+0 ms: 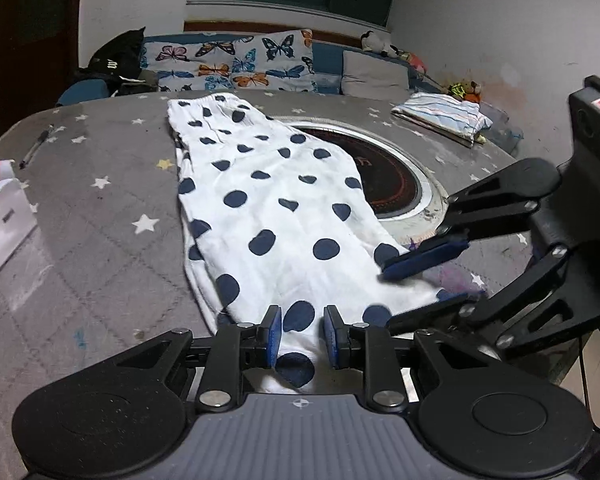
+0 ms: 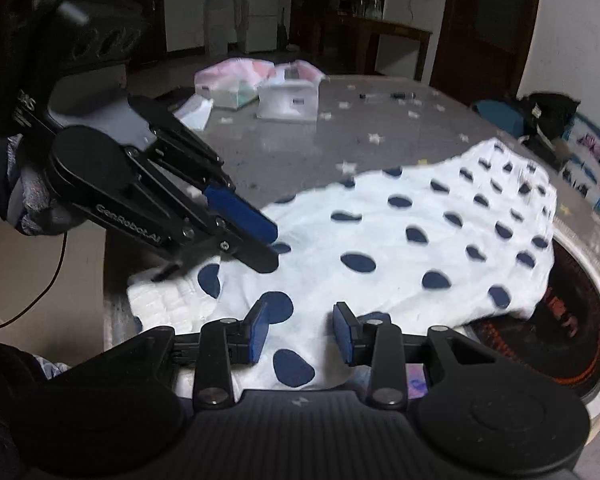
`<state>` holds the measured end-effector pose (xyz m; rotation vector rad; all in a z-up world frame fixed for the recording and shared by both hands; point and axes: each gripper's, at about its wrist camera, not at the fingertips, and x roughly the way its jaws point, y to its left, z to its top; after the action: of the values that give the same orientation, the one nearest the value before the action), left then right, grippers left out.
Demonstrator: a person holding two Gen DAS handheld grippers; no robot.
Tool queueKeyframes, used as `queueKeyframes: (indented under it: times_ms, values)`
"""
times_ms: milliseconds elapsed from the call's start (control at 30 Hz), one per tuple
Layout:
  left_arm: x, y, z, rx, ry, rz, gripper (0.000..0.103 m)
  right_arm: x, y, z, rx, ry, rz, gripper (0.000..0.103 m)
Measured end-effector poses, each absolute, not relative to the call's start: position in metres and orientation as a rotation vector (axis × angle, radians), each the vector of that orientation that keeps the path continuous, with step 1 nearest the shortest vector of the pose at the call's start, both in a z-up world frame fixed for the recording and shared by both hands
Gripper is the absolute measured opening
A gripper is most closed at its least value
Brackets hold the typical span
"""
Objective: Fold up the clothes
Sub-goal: 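Grasp the folded pants hem with the right gripper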
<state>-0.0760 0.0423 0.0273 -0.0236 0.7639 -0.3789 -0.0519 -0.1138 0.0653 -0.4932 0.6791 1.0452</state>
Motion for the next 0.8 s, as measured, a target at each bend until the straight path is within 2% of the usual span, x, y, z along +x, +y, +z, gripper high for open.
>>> queueKeyframes:
  times_ms: [133,367,533,733,800]
  values:
    - [-0.08,0.042,0.036,-0.025,0.734,-0.378,0.025,-0.06,-0.115,0.079,-0.483,0.638,1.065,0.036]
    - [-0.078,0.038,0.022,-0.029,0.766,-0.38,0.026,-0.061,-0.106,0.053,-0.463,0.714,1.076,0.036]
    - [-0.083,0.046,0.023,-0.039,0.762,-0.366,0.026,-0.068,-0.116,0.073,-0.448,0.67,1.082,0.036]
    - [-0.084,0.048,0.023,-0.058,0.761,-0.359,0.026,-0.073,-0.117,0.061,-0.447,0.721,1.091,0.038]
    - [-0.084,0.048,0.026,-0.057,0.756,-0.359,0.029,-0.071,-0.116,0.057,-0.432,0.733,1.097,0.039]
